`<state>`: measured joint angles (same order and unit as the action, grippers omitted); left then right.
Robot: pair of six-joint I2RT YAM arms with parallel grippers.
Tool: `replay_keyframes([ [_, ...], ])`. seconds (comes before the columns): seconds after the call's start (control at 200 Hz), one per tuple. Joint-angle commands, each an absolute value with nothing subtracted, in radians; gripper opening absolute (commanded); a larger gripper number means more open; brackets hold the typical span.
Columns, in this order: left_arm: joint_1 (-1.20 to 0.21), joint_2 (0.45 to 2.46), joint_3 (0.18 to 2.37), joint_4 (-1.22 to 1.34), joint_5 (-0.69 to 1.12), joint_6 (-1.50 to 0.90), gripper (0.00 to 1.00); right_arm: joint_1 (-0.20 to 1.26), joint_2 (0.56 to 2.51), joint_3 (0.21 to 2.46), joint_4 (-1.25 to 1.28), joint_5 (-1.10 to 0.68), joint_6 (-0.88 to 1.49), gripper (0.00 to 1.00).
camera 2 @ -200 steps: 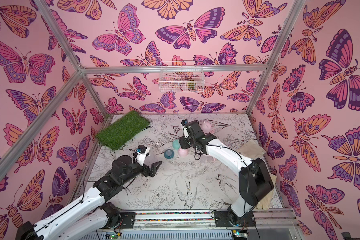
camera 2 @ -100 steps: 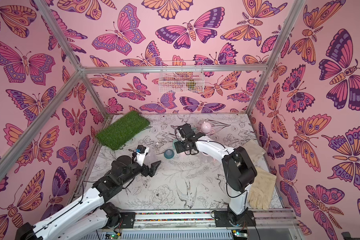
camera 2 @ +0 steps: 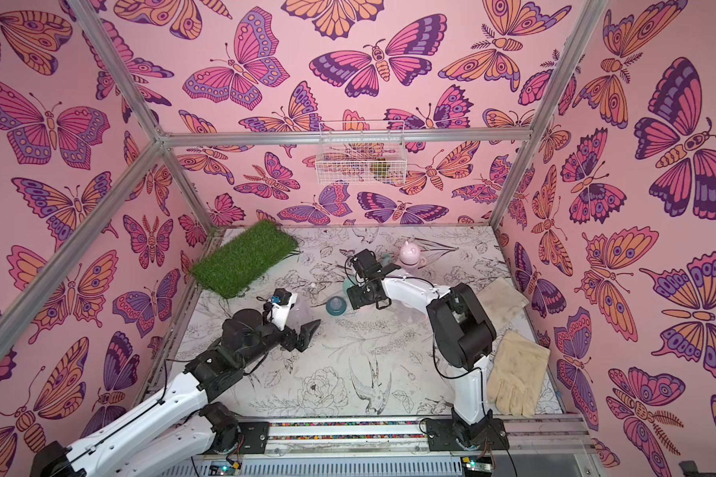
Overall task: Assemble the baby bottles
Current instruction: Pick up the lid from the center of the board.
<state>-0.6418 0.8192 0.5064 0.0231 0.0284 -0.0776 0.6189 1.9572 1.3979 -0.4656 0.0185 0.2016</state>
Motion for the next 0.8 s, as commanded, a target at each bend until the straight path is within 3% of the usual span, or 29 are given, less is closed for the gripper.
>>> replay_keyframes([
  [0.0,-0.643,0.823,0.518,0.016,0.018,-0.061,1.0,0.624,1.985,1.412,-0.451,0.03,0.181,0.79],
  [0.235,-0.643,0.82,0.517,0.016,0.017,-0.06,1.0,0.624,2.008,1.413,-0.438,0.02,0.168,0.78],
  [0.546,-0.643,0.824,0.517,0.016,0.017,-0.06,1.0,0.624,1.983,1.386,-0.412,0.034,0.157,0.62],
  [0.796,-0.643,0.832,0.521,0.016,0.023,-0.06,1.0,0.623,1.916,1.387,-0.458,0.042,0.142,0.58],
])
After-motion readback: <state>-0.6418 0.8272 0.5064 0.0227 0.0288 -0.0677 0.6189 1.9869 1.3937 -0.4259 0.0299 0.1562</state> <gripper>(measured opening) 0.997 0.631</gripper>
